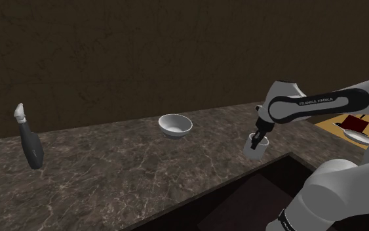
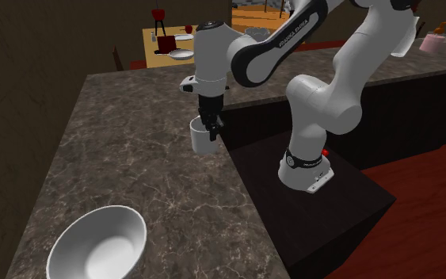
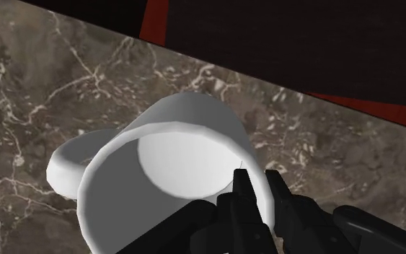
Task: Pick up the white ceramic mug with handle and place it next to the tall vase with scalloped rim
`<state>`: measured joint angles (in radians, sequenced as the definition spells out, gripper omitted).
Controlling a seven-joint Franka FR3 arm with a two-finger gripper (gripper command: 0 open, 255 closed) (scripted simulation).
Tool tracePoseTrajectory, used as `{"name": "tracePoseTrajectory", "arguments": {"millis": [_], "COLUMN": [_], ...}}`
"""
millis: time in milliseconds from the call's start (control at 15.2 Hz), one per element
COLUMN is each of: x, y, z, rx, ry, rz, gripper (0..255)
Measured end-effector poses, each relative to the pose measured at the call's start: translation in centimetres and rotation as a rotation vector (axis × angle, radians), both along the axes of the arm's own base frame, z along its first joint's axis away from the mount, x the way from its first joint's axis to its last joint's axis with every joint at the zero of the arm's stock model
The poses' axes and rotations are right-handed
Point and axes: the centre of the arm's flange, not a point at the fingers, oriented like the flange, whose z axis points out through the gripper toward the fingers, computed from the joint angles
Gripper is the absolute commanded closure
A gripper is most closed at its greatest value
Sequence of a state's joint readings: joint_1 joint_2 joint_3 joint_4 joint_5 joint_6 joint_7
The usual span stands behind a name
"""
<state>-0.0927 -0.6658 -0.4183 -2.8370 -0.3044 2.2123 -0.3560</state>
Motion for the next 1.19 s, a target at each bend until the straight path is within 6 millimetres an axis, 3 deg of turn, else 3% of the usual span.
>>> {"name": "tracePoseTrajectory", "arguments": {"millis": [1188], "x": [0.0], "y": [0.0], "z": [9.3], "rx": [0.000], "ry": [0.000], "rz": [0.000], "gripper": [255]}}
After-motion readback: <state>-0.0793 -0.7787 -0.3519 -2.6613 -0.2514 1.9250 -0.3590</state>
